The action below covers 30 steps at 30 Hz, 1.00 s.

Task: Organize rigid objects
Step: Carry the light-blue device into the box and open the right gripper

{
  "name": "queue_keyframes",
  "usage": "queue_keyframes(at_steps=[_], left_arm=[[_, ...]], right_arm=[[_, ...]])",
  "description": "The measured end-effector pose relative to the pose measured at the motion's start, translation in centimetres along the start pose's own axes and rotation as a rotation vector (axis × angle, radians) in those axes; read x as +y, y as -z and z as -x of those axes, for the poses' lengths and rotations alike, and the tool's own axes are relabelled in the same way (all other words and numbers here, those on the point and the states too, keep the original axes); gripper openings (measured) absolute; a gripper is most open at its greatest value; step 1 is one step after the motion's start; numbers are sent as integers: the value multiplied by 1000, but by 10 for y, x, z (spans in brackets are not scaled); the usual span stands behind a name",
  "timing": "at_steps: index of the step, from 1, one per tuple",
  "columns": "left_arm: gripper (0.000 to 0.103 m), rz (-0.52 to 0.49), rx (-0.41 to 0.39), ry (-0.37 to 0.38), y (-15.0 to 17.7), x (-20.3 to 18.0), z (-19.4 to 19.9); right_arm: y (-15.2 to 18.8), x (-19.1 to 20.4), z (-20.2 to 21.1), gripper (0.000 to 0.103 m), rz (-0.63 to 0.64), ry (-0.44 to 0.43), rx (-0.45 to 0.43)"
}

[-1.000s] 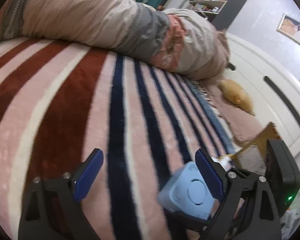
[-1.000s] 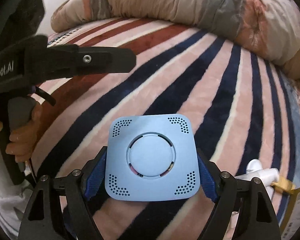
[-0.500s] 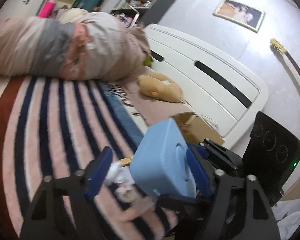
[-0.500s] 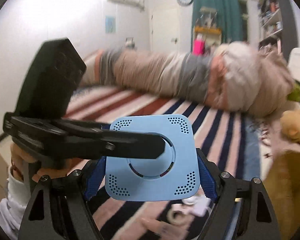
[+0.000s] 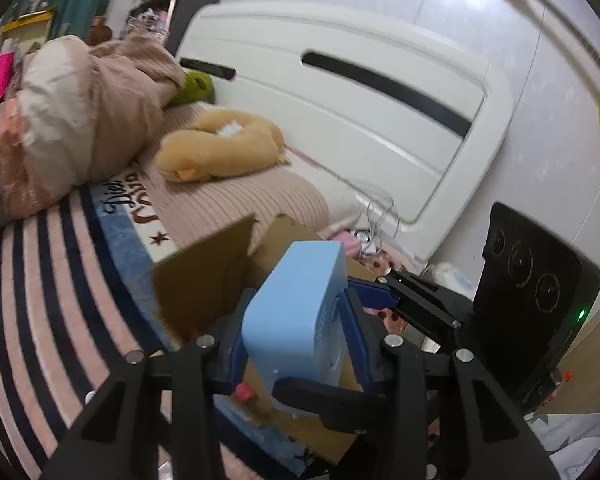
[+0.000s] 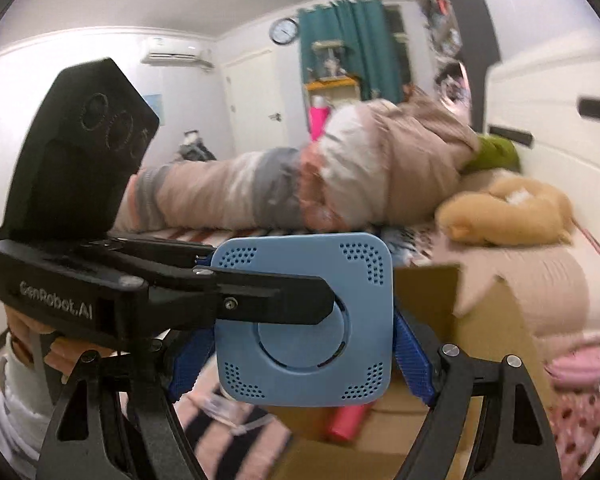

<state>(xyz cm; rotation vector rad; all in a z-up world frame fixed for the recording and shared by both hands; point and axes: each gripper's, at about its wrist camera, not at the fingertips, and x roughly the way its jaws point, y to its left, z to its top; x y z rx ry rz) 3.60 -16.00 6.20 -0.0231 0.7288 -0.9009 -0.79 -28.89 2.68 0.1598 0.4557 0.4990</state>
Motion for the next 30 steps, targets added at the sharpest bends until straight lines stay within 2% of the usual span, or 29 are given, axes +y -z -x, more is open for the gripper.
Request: queue_keyframes(at_steps=[5, 10, 15, 19, 25, 27, 30], left_arm=[[37, -4, 94, -31, 2, -5, -42], [35, 8, 163, -78, 8, -1, -65], [35, 16, 188, -65, 12, 1, -75], [36, 24, 175, -71, 12, 1, -73], [56, 42, 130, -90, 10, 5, -53], [65, 45, 108, -96, 10, 6, -42], [73, 54, 61, -119, 11, 9, -20]], right_arm=[[13, -45, -5, 79, -67, -9, 97], [27, -51, -16, 79, -38, 46, 164], [33, -55, -19, 78, -26, 93, 197], [35, -55, -16, 78, -23, 110, 203], [34, -54, -14, 80, -40, 101, 210], [34, -51, -12, 85, -39, 102, 207], [29, -44, -10, 87, -30, 118, 198]])
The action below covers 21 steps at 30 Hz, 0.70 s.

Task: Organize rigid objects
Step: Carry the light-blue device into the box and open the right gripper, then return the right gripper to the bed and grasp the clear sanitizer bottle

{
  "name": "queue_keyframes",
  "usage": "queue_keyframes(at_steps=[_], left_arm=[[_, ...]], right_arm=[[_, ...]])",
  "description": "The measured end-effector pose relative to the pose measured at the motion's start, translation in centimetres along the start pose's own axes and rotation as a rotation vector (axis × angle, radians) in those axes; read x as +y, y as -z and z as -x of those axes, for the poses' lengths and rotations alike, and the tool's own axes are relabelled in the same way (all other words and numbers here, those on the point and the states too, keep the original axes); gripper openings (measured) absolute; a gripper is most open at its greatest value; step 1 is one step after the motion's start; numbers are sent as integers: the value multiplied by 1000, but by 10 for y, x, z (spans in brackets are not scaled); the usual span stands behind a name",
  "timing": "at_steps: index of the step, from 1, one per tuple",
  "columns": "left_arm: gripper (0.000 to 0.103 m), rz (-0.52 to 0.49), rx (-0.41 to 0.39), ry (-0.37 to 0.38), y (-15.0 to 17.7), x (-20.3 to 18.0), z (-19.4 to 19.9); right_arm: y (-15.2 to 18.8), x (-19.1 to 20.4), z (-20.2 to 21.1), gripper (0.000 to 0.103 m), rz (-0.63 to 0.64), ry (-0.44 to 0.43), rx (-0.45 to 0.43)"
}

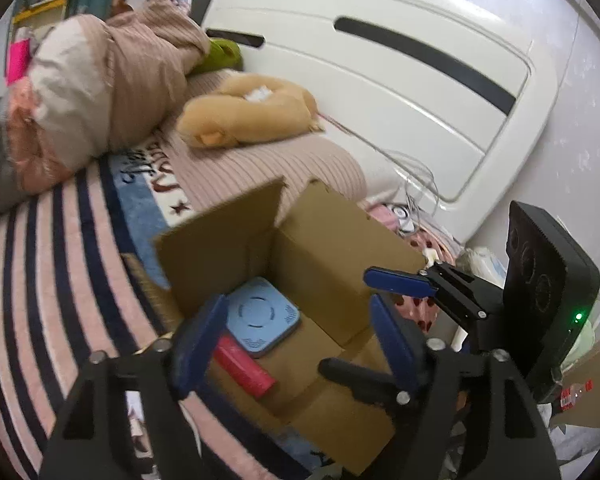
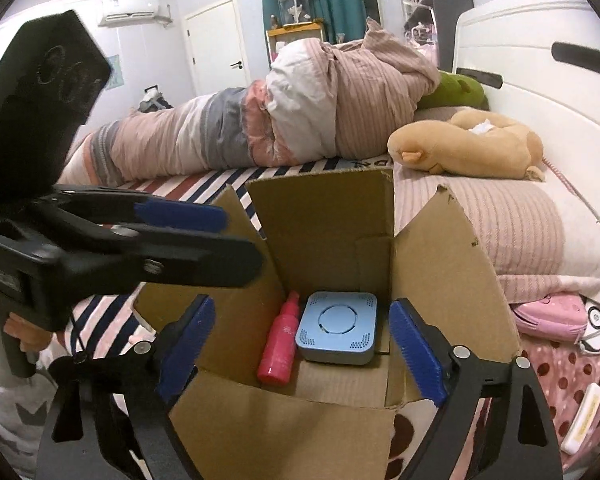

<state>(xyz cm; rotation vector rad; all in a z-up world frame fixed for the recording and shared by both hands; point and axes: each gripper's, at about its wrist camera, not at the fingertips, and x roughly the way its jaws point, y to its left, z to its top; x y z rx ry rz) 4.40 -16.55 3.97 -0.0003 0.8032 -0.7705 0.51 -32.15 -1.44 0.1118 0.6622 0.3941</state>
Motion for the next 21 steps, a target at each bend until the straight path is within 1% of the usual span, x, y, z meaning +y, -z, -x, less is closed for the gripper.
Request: queue_keyframes(at_steps=[1, 3, 6, 9, 11, 12, 13, 15, 18, 20, 21], left_arm=[[74, 5, -11, -2, 1, 3, 5], [77, 21, -49, -26, 6, 11, 25], [83, 46, -102, -68, 15, 25, 51], [84, 86, -154, -134, 30, 46, 80], [84, 115, -178, -193, 43, 62, 96], [84, 131, -189, -223, 50, 71, 104], [84, 147, -198, -247, 58, 80, 112], [84, 185, -213, -290, 77, 100, 126], [85, 231, -225, -335, 103, 123, 138], [86, 266, -225, -363, 123, 140, 143], [86, 285, -220, -369, 132, 148, 142]], right_arm=[[-2, 4, 2, 87, 7, 7, -2], [-6, 13, 5, 94, 24, 31, -8], [-13, 31, 11, 96, 65, 75, -42], [-21, 54, 14, 97, 89, 143, -78], [-25, 72, 15, 103, 105, 168, -112], [-27, 84, 15, 103, 115, 172, -124], [-29, 92, 13, 103, 125, 163, -119], [-32, 112, 10, 103, 155, 117, -104], [-32, 144, 2, 103, 200, 70, -101], [-27, 165, -7, 103, 231, 19, -80], [-21, 176, -15, 103, 244, -14, -56]])
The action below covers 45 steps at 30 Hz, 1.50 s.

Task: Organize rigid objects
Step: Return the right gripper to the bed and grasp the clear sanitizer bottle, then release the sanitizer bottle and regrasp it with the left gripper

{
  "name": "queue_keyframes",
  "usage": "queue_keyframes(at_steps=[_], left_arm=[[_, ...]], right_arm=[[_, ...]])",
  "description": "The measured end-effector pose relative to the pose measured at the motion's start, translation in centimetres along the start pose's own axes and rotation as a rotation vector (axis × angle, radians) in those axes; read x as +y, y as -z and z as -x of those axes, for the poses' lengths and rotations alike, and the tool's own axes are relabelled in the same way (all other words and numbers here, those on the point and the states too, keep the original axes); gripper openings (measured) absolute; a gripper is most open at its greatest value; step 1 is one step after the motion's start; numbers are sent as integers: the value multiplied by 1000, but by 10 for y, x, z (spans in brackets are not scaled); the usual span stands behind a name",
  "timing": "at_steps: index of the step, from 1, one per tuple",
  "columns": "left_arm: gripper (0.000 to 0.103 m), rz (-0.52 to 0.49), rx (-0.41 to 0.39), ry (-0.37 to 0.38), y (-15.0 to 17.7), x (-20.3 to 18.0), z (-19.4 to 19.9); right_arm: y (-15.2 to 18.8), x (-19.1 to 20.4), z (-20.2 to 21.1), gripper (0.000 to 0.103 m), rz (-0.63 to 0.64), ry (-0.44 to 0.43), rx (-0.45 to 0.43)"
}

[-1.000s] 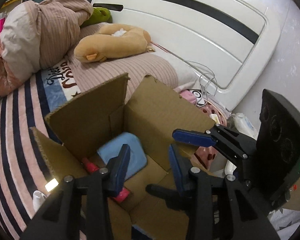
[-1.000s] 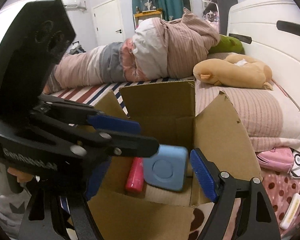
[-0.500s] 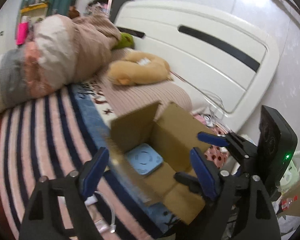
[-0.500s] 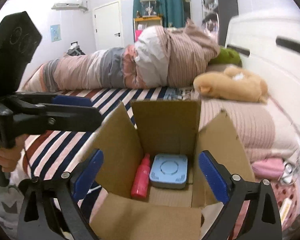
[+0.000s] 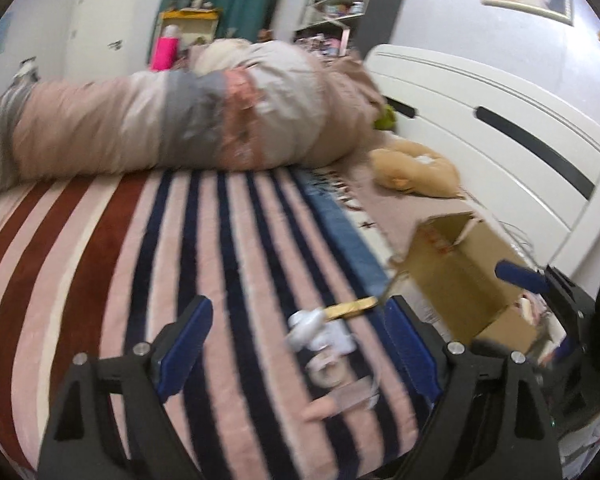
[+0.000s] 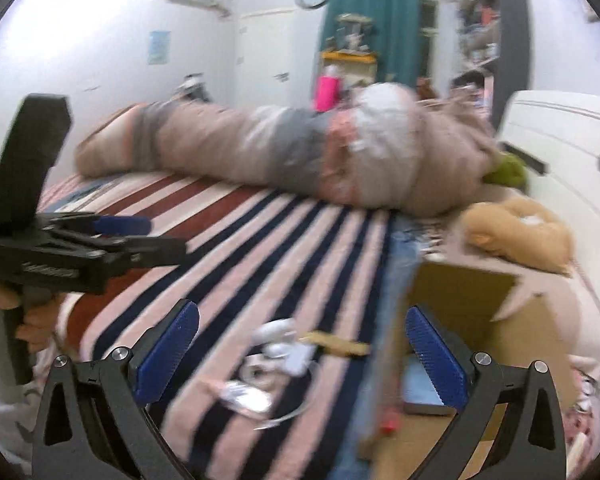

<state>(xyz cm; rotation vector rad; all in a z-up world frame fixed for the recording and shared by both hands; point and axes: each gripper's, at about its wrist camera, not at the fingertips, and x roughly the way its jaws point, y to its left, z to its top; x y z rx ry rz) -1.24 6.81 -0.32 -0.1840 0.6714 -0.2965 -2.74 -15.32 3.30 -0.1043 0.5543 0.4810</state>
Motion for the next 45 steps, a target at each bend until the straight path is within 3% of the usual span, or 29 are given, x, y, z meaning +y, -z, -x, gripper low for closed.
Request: queue_keyframes(at_steps=[5, 10, 14, 16, 18, 21, 25, 29, 36, 40, 45], left_arm=[[86, 50, 38, -24, 34, 28, -15], [86, 85, 78, -7, 65, 39, -31], [86, 97, 98, -12, 85, 37, -39], [86, 104, 106, -11, 91, 38, -42], [86, 112, 113, -19, 93, 38, -43], [86, 117, 114, -46, 94, 38, -42], [86, 135, 114, -82, 93, 44, -40], [86, 158, 110, -118, 94, 51, -36], [86, 204, 136, -140, 103, 59, -38], [86, 226, 164, -116, 109, 59, -48], [86, 230, 203, -89, 110, 50, -76]], right_arm=[[32, 36, -40, 103, 29, -98, 114], [79, 35, -87, 102, -13, -118, 239], [101, 17, -113, 79, -28, -66, 309], [107, 9, -118, 70, -69, -122, 313], [108, 8, -118, 50, -122, -186, 308], [107, 15, -120, 50, -162, -169, 278], [100, 33, -132, 50, -258, -231, 249], [88, 57, -150, 50, -246, -315, 242], [84, 51, -146, 51, -269, -311, 220], [86, 23, -123, 51, -233, -207, 171], [94, 5, -139, 51, -183, -152, 256]])
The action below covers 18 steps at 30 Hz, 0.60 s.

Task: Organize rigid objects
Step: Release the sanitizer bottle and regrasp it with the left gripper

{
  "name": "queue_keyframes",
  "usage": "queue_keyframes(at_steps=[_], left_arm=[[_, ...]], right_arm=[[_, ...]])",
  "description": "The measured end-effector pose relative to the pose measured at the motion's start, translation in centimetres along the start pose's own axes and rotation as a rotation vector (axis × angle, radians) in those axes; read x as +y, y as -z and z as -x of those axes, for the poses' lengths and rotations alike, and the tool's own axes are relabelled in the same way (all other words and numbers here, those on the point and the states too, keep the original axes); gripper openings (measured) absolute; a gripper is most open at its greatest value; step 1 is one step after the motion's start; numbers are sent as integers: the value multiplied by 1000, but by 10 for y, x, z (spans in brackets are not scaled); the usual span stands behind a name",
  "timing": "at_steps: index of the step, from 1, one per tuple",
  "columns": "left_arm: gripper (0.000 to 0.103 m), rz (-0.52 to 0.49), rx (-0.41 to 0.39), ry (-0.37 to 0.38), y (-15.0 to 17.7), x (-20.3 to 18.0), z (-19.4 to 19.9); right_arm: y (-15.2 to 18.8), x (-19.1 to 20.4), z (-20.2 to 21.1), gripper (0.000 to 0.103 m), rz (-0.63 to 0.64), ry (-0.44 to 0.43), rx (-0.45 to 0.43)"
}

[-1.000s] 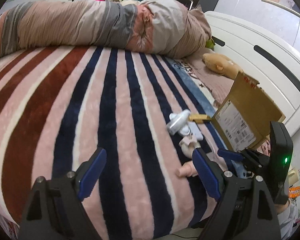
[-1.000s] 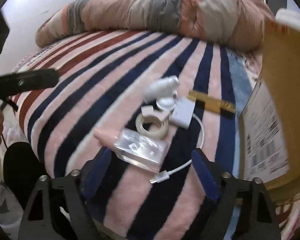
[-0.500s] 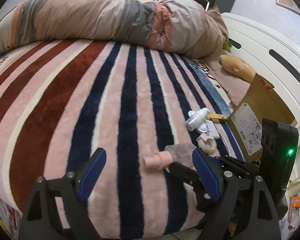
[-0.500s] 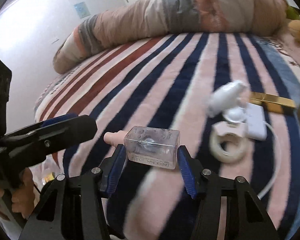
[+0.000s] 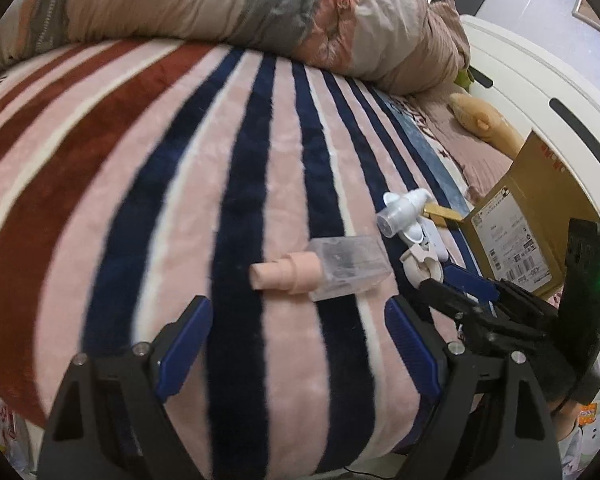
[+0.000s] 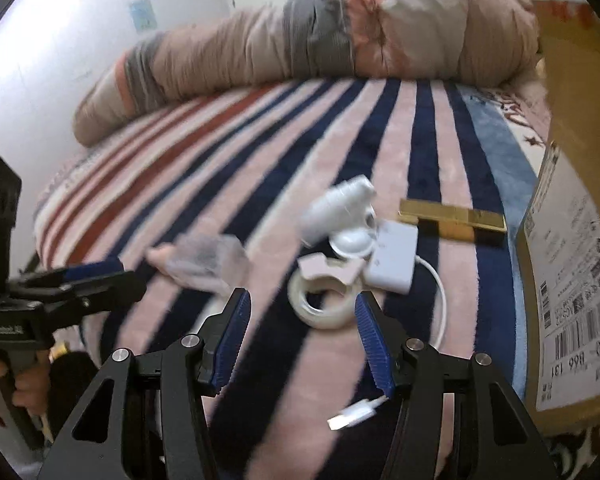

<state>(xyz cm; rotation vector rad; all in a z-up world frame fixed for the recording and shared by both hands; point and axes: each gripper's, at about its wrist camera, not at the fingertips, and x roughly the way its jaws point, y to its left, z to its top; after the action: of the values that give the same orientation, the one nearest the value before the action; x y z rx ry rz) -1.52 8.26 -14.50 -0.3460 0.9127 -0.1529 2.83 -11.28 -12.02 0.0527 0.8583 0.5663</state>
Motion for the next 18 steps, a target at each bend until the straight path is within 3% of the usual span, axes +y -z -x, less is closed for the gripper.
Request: queue_keyframes(at_steps=[3, 5, 6, 7, 18], left_arm=[[86, 6, 1, -18, -5, -8, -14], [86, 0, -2, -52, -10, -15, -24], [86, -4, -5, -61, -12, -18, -28], [86, -7, -9, -62, -14, -20, -30], [86, -109, 17, -121, -18, -39, -45]], right_arm=[[2, -1, -11, 51, 31, 59, 7], [2, -4, -14, 50, 27, 47, 4], [3, -4, -13, 40, 27, 47, -2], [4, -3, -11, 36, 33, 49, -7], [23, -11, 8, 36, 26, 16, -9]])
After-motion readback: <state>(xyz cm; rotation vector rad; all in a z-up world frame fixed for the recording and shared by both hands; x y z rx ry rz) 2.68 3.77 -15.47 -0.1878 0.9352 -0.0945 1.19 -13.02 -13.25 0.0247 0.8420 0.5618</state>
